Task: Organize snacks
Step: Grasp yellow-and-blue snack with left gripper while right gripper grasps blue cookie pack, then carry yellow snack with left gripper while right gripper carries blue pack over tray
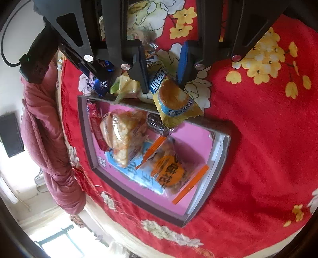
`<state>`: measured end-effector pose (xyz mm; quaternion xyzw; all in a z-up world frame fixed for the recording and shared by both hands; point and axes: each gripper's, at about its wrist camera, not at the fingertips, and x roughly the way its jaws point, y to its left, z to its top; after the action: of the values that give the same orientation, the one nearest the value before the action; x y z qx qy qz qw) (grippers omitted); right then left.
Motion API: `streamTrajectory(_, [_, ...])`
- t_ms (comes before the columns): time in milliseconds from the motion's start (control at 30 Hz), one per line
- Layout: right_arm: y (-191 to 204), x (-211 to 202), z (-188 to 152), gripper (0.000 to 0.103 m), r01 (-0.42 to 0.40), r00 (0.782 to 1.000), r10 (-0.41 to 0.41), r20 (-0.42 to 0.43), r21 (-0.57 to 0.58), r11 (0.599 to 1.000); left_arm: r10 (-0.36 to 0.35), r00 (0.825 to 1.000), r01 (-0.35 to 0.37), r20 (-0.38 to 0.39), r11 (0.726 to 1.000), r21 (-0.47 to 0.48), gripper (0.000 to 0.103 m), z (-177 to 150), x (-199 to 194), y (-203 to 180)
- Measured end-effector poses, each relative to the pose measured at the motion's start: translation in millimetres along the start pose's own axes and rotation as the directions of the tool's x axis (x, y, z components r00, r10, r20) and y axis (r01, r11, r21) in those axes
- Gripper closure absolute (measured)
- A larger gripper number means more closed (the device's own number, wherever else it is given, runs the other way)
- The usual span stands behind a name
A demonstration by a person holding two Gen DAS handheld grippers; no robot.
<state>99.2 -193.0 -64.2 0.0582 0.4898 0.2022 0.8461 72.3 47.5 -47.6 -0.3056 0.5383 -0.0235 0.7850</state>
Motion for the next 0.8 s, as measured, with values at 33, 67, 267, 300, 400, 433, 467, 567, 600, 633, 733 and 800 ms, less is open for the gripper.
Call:
streamTrajectory(33, [1,-3,0,0.047,-0.005,1.0,0.005,0.009,-0.002,1.0,0.001,1.0,-0.001,0.006,1.0,0.005,0.075,1,-2,-1])
streamTrajectory(67, [2,-5,1,0.047,-0.01,1.0,0.011,0.018,-0.006,1.0,0.002,1.0,-0.002,0.015,1.0,0.015,0.075,1,-6,-3])
streamTrajectory(267, [10,-19,4,0.047,-0.038,0.996,0.04,0.074,-0.037,0.999,0.011,0.998,-0.014,0.066,0.999,0.052,0.076,7,-22,-11])
streamTrajectory(300, [11,-20,4,0.047,-0.043,0.996,0.046,0.082,-0.042,0.998,0.011,0.997,-0.015,0.07,0.998,0.054,0.077,8,-23,-12])
streamTrajectory(400, [13,-24,6,0.047,-0.053,0.993,0.058,0.104,-0.049,0.997,0.016,0.996,-0.021,0.086,0.998,0.061,0.077,10,-28,-12])
streamTrajectory(433, [13,-25,7,0.047,-0.057,0.992,0.062,0.109,-0.05,0.997,0.017,0.996,-0.023,0.086,0.998,0.063,0.077,11,-27,-13])
streamTrajectory(467, [14,-26,7,0.047,-0.059,0.992,0.064,0.112,-0.051,0.997,0.021,0.996,-0.027,0.086,0.998,0.065,0.077,11,-26,-12])
streamTrajectory(567, [14,-25,7,0.047,-0.061,0.992,0.066,0.11,-0.051,0.997,0.024,0.997,-0.028,0.077,0.998,0.06,0.077,10,-22,-11])
streamTrajectory(600, [14,-26,7,0.047,-0.061,0.991,0.067,0.112,-0.052,0.997,0.026,0.997,-0.031,0.078,0.998,0.062,0.077,10,-22,-11])
streamTrajectory(633, [14,-26,7,0.047,-0.061,0.991,0.067,0.117,-0.052,0.997,0.028,0.996,-0.033,0.081,0.997,0.067,0.077,10,-23,-12])
streamTrajectory(733, [13,-28,8,0.047,-0.068,0.988,0.074,0.132,-0.049,0.996,0.026,0.994,-0.034,0.106,0.996,0.078,0.077,13,-29,-16])
streamTrajectory(800, [13,-30,9,0.047,-0.069,0.987,0.076,0.143,-0.051,0.996,0.028,0.992,-0.039,0.126,0.995,0.088,0.077,16,-33,-19])
